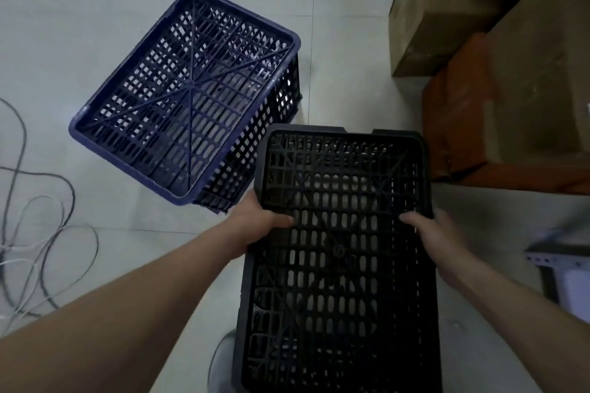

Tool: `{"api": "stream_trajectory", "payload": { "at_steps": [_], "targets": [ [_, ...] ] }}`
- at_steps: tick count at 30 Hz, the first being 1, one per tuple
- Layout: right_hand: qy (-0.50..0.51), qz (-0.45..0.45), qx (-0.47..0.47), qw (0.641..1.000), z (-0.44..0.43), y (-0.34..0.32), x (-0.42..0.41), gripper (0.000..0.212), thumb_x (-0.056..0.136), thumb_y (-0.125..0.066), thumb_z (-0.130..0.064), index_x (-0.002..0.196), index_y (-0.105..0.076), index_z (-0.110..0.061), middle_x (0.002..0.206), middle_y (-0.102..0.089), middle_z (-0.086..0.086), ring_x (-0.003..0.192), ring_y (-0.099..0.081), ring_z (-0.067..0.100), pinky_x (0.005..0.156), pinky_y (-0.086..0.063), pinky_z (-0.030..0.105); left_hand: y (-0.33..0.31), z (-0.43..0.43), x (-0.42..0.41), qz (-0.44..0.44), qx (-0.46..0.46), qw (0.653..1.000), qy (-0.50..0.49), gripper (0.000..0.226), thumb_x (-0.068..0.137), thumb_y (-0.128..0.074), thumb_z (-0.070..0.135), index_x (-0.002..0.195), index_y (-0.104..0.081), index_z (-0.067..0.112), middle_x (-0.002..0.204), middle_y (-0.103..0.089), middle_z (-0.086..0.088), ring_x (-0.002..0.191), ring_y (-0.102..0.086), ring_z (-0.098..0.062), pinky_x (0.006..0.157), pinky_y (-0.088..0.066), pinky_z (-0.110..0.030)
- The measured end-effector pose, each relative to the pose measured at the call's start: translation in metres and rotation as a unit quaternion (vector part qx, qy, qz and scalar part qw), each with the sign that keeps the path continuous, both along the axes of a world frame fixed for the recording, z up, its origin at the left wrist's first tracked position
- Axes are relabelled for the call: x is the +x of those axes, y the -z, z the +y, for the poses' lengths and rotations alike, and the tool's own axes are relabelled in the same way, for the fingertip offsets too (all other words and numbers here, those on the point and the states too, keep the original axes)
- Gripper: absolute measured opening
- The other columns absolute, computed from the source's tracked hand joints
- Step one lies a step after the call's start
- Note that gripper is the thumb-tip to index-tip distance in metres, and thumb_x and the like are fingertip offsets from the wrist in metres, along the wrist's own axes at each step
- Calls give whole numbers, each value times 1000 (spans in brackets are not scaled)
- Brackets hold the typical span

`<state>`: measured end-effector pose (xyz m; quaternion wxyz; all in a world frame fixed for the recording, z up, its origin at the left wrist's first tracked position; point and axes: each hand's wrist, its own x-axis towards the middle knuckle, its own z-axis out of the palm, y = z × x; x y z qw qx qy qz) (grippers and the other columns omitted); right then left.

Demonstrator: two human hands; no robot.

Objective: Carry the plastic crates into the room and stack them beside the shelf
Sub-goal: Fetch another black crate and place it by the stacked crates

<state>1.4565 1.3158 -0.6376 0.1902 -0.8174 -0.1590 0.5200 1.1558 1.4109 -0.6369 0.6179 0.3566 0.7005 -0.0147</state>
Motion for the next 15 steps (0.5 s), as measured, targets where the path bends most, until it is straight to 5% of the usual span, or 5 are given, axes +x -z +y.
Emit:
{"api": "stream_trajectory", "payload": {
  "at_steps": [2, 4, 7, 10, 15],
  "targets": [
    [17, 17, 12, 1000, -1, -6, 3, 17, 95, -65, -29, 94, -73, -14, 72, -74, -2, 70, -71, 21, 58, -50, 29, -8, 3, 1, -1, -14, 999, -30, 65, 81, -79, 17, 135, -45, 17, 122, -64, -8, 106, -65, -29, 66, -54, -35],
    [25, 27, 20, 999, -6, -19, 5, 21, 97, -61, -28, 85, -70, -13, 62, -68, -2, 59, -66, 18, 58, -48, 29, -22, 2, 0, -2, -19, 998, -54, 53, 86, -72, 16, 134, -48, 17, 119, -66, -10, 100, -66, -27, 61, -50, -32],
    [61, 37, 50, 996, -16, -48, 4, 31, 100, -56, -36, 89, -74, -13, 81, -74, 8, 70, -70, 21, 66, -51, 35, -54, -4, -5, 3, -8, 997, -78, 53, 83, -70, 35, 131, -50, 23, 120, -66, -9, 95, -63, -25, 67, -48, -34],
    [125, 40, 92, 987, -24, -85, 1, 44, 105, -41, -57, 103, -75, -28, 105, -77, 5, 97, -70, 25, 80, -53, 42, -91, -5, -11, 8, 6, 995, -96, 91, 61, -66, 72, 136, -48, 24, 131, -61, -7, 115, -59, -36, 94, -45, -58],
    [221, 45, 118, 967, -29, -123, -6, 61, 104, -21, -70, 110, -68, -31, 108, -70, 2, 105, -65, 26, 103, -49, 52, -137, -10, -13, -47, 43, 990, -129, 93, 75, -52, 86, 146, -43, 26, 140, -57, -2, 123, -56, -30, 81, -44, -45]
  ]
}}
